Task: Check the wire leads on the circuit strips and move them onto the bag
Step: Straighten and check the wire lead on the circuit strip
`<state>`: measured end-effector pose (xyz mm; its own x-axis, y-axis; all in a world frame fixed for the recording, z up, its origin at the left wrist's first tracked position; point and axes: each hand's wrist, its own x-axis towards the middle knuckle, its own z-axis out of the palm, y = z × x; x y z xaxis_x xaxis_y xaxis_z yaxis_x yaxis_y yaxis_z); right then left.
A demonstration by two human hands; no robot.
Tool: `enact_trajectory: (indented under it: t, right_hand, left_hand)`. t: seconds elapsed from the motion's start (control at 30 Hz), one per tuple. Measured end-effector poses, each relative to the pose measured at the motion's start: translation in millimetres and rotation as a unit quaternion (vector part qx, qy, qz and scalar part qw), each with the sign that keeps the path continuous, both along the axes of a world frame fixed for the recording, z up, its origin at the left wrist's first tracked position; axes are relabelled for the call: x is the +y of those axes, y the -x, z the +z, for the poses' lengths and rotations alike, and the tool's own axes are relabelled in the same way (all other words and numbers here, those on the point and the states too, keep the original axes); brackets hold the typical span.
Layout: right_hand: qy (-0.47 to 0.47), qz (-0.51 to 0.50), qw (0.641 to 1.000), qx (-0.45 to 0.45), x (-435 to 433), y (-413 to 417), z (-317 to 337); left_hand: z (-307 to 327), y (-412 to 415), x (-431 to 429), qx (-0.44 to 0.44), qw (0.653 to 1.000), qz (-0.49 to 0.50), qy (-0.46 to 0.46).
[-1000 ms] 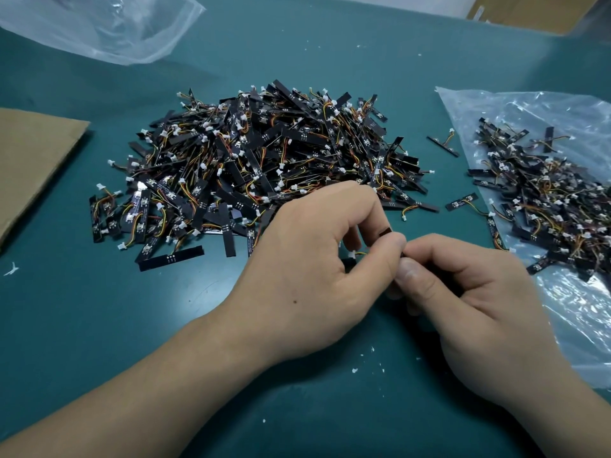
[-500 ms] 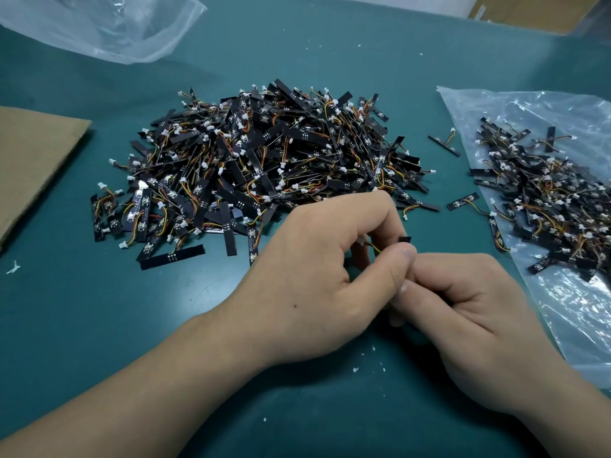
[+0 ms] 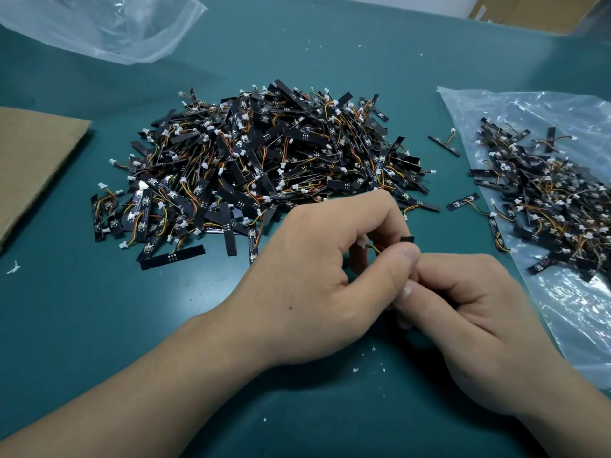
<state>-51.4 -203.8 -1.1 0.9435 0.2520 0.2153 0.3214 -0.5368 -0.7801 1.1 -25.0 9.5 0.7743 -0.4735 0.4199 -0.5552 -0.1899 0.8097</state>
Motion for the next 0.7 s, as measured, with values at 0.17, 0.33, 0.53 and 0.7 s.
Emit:
enact_trajectory:
  t: [0.17, 0.33, 0.53, 0.7]
  right_hand:
    - [0.004, 0.001, 1.000, -0.003, -1.0, 0.5, 1.0]
    - [-0.005, -0.008, 1.000, 0.007, -1.2, 0.8, -0.1]
    - [-0.007, -0.001, 1.000, 0.008, -0.9, 1.3, 0.6]
    - [-0.041, 0.000, 0.999, 0.013, -3.5, 2.2, -2.9]
  left_hand:
    - [0.1, 0.0, 0.3, 0.018, 1.000, -0.007, 0.000]
    - [0.0, 0.4, 0.0, 0.021, 1.000, -0.006, -0.001]
    - [0.4, 0.3, 0.3, 0.026, 1.000, -0.008, 0.003]
    - [0.6, 2.2, 1.6, 0.038, 0.999, -0.015, 0.001]
